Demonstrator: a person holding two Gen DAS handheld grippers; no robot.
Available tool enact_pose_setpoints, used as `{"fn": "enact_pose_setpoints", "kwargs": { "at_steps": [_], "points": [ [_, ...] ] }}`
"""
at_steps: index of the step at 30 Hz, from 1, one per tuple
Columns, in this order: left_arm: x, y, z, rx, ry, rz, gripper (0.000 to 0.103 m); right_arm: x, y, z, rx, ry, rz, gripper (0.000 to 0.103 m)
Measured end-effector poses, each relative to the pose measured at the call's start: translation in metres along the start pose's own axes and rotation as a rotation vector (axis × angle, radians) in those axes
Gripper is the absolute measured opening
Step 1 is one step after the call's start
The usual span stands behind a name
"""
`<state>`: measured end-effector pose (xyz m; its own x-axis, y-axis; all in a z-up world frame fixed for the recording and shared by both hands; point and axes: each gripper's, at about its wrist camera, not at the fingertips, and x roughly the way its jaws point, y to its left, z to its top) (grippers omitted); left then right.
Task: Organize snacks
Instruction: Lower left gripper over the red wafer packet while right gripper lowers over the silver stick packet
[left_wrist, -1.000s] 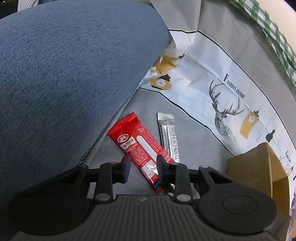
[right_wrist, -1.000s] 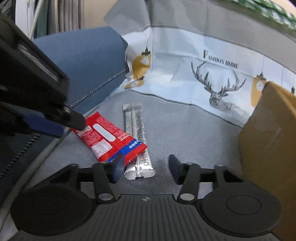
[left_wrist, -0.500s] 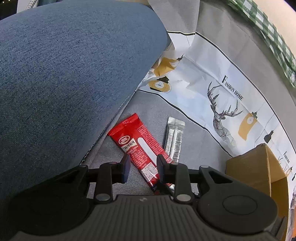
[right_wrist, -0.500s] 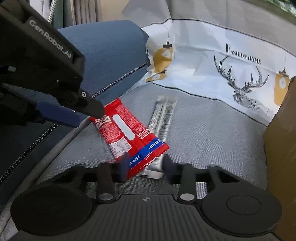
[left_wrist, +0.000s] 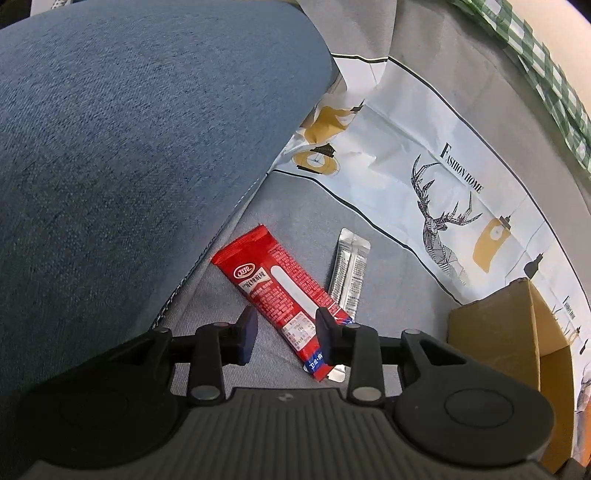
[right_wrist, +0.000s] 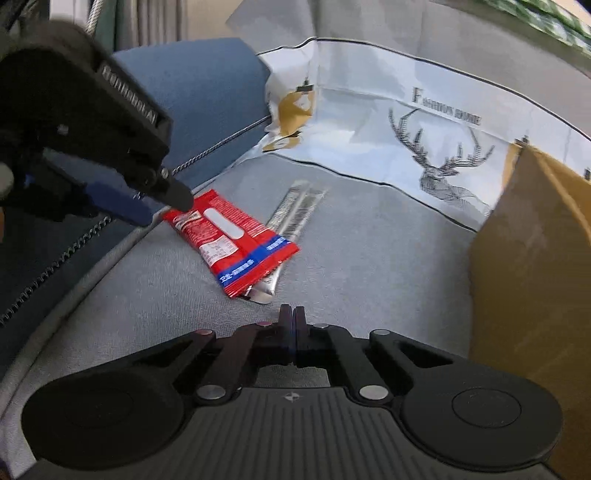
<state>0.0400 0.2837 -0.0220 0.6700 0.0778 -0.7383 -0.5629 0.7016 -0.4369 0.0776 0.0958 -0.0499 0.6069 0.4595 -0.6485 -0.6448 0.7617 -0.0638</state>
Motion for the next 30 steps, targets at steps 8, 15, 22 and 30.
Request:
{"fn": "enact_pose_setpoints", "kwargs": {
  "at_steps": [8, 15, 22, 30],
  "points": [
    [0.001, 0.000, 0.002, -0.014, -0.008, 0.003, 0.039, 0.016, -0.008, 0.009, 0.042, -0.029, 0.005, 0.029],
    [0.002, 0.000, 0.004, -0.022, -0.015, -0.004, 0.039, 0.039, 0.000, 0.015, 0.045, -0.030, 0.026, 0.033],
    [0.000, 0.000, 0.004, -0.040, -0.018, -0.007, 0.040, 0.053, 0.010, 0.026, 0.044, -0.058, 0.036, 0.048],
    [-0.001, 0.000, 0.003, -0.063, -0.032, -0.001, 0.040, 0.067, 0.010, 0.036, 0.082, -0.079, -0.015, 0.070]
  ]
}}
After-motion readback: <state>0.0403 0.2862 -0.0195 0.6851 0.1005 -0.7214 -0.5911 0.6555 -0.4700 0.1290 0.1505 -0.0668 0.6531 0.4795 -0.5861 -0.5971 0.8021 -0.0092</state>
